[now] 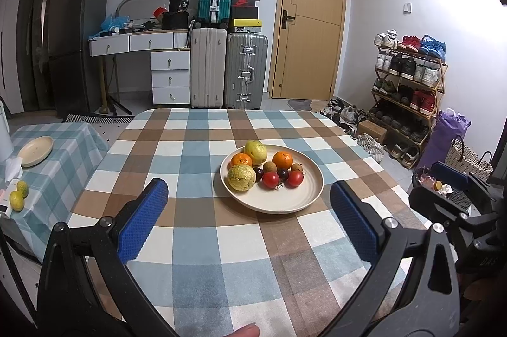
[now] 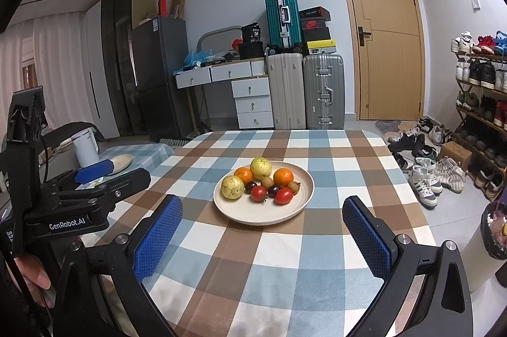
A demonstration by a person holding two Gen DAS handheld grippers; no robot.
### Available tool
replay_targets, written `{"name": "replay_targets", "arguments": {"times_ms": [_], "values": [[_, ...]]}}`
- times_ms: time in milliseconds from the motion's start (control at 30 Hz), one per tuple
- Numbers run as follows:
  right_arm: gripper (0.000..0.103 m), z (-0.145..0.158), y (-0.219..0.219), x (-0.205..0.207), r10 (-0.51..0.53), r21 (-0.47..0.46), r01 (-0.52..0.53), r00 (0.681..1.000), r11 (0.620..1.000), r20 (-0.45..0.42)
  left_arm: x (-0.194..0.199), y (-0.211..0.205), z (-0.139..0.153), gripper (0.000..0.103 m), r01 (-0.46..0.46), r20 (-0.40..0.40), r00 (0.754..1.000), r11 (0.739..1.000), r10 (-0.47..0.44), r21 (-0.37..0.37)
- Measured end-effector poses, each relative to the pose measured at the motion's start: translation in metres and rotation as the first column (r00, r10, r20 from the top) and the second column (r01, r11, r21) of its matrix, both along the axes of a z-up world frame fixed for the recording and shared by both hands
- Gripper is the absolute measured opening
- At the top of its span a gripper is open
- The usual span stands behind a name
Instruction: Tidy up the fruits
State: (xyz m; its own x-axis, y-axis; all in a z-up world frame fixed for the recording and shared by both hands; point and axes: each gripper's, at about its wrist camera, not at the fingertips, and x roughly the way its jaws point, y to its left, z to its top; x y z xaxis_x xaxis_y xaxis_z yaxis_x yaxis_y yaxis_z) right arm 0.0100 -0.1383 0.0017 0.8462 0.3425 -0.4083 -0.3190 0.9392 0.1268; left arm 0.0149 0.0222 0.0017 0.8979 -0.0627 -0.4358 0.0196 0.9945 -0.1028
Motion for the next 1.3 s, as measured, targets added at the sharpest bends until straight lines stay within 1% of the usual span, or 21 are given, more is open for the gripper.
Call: {"name": "replay_targets", "arguments": {"times_ms": [633, 800, 933, 1100, 1300], "values": [[0.103, -0.0004, 0.0026, -0.0024, 0.012, -0.003, -0.012, 1.000, 1.000, 0.011, 0.0031, -0.0001, 0.0023, 0.102, 0.008, 0.008, 1.000, 1.000, -0.008, -0.004], [0.103, 0.0006, 0.0029, -0.0025, 0.013, -0.003, -0.013, 1.000, 1.000, 0.011, 0.0033, 0.0005, 0.0029, 0.102, 0.002, 0.000, 1.000, 1.000, -0.002, -0.012], [0.103, 0.0009, 0.0031, -0.0022, 0.013, -0.003, -0.013, 1.000, 1.000, 0.006, 0.0039, 0.0018, 0.0035, 0.102, -0.021, 0.002, 1.000, 1.000, 0.021, -0.008], [0.103, 0.0025, 0.0046, -0.0029, 0.014, -0.005, -0.014, 1.000, 1.000, 0.003, 0.0037, 0.0019, 0.0031, 0.102, 0.002, -0.004, 1.000, 1.000, -0.002, -0.021], [0.103, 0.0024, 0.0046, -0.0025, 0.015, -0.002, -0.015, 1.000, 1.000, -0.001, 0.0018, 0.0026, 0.0032, 0.102, 0.008, 0.014, 1.000, 1.000, -0.008, -0.019]]}}
